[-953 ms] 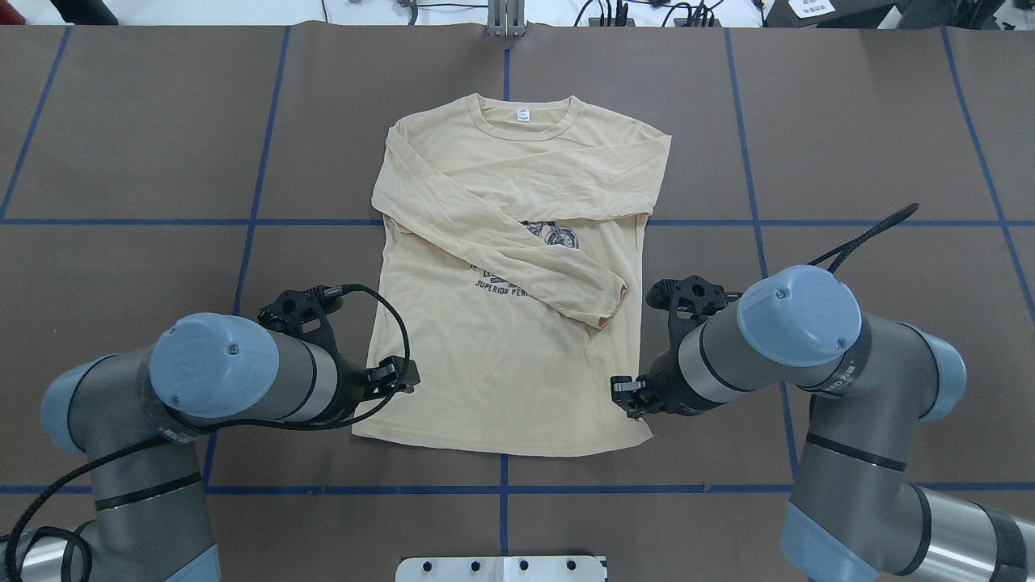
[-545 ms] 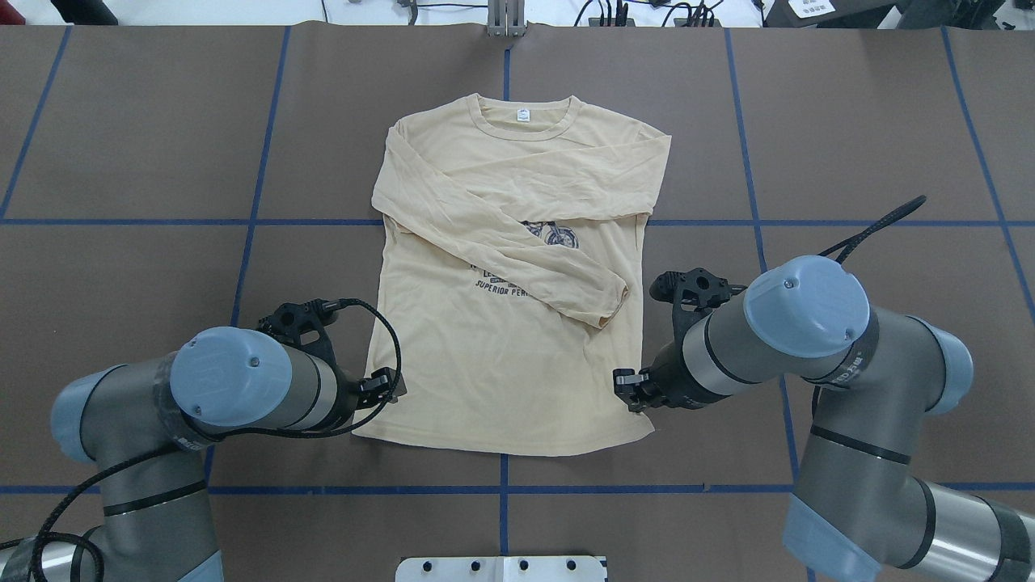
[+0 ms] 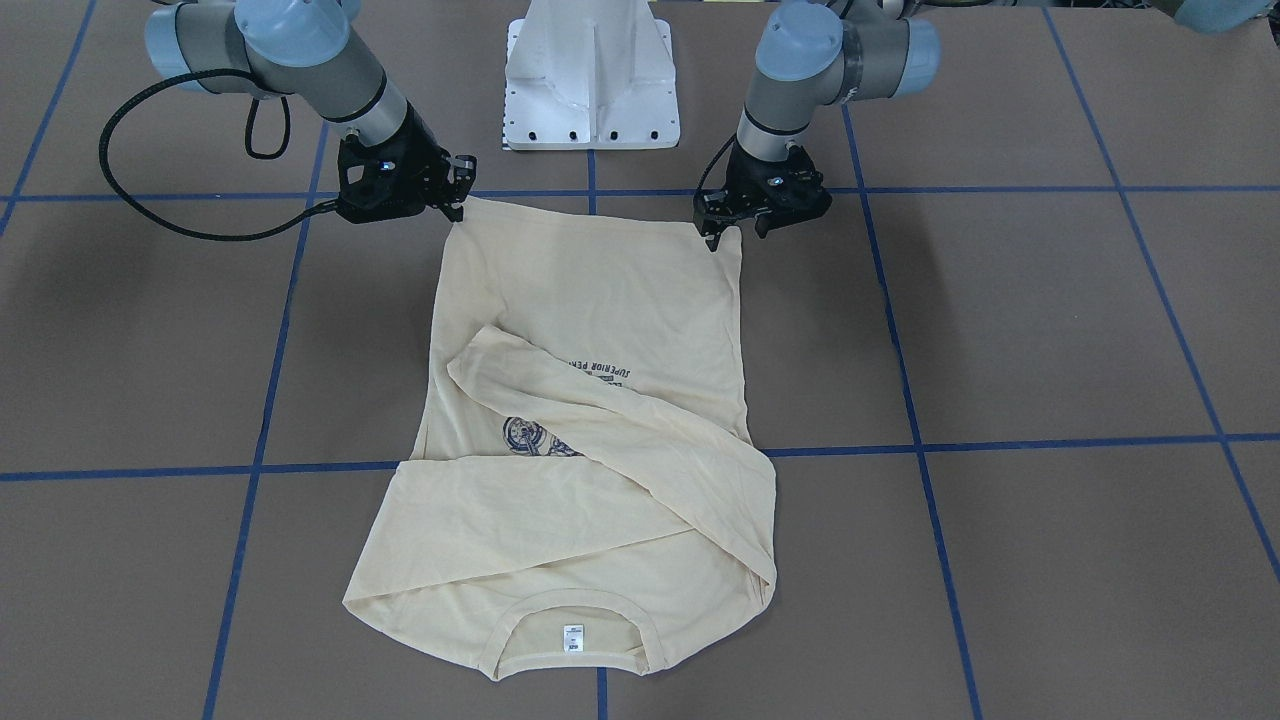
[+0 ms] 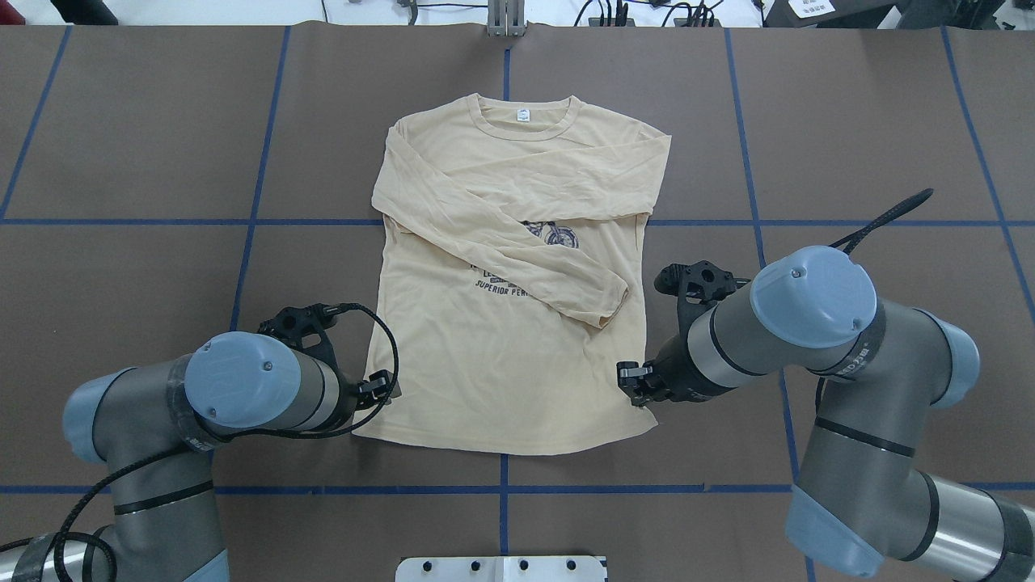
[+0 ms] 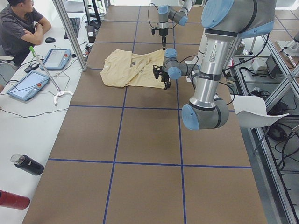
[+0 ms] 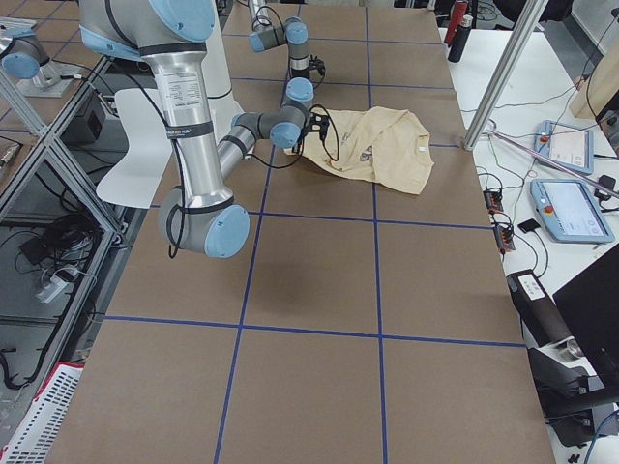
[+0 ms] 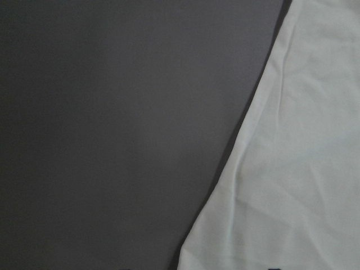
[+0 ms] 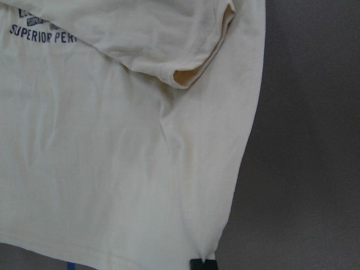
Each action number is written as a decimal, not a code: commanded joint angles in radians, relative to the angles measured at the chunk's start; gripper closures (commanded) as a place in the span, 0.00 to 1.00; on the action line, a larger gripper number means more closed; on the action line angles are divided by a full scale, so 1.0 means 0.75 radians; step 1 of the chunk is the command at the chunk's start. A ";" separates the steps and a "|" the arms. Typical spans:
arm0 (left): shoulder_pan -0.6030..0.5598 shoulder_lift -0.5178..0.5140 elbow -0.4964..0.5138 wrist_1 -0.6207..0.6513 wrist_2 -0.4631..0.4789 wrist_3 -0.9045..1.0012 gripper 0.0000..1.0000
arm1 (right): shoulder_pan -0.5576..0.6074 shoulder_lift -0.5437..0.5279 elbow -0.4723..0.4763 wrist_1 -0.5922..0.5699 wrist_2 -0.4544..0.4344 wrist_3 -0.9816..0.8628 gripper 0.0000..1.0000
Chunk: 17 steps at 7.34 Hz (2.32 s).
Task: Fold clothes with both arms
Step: 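Release the sleeve and move the left gripper to the other hem corner, then lift both hem corners with both grippers and fold them toward the collar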
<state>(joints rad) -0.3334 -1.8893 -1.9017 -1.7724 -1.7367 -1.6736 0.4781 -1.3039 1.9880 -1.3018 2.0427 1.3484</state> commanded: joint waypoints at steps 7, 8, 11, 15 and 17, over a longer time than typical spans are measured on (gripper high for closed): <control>0.029 -0.015 0.008 0.003 0.009 0.000 1.00 | 0.038 0.000 0.000 -0.001 0.044 0.002 1.00; 0.023 -0.017 -0.007 0.005 0.004 0.000 1.00 | 0.038 0.000 0.000 -0.001 0.044 0.002 1.00; 0.011 -0.009 -0.202 0.151 -0.020 0.004 1.00 | 0.054 -0.024 0.020 -0.005 0.105 0.002 1.00; 0.109 0.001 -0.299 0.260 -0.024 0.039 1.00 | 0.054 -0.217 0.108 -0.003 0.333 0.002 1.00; 0.142 -0.001 -0.350 0.330 -0.024 0.039 1.00 | 0.052 -0.231 0.125 0.003 0.365 0.002 1.00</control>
<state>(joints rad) -0.2420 -1.8893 -2.1400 -1.5528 -1.7547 -1.6446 0.5180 -1.4701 2.0748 -1.3024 2.2957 1.3499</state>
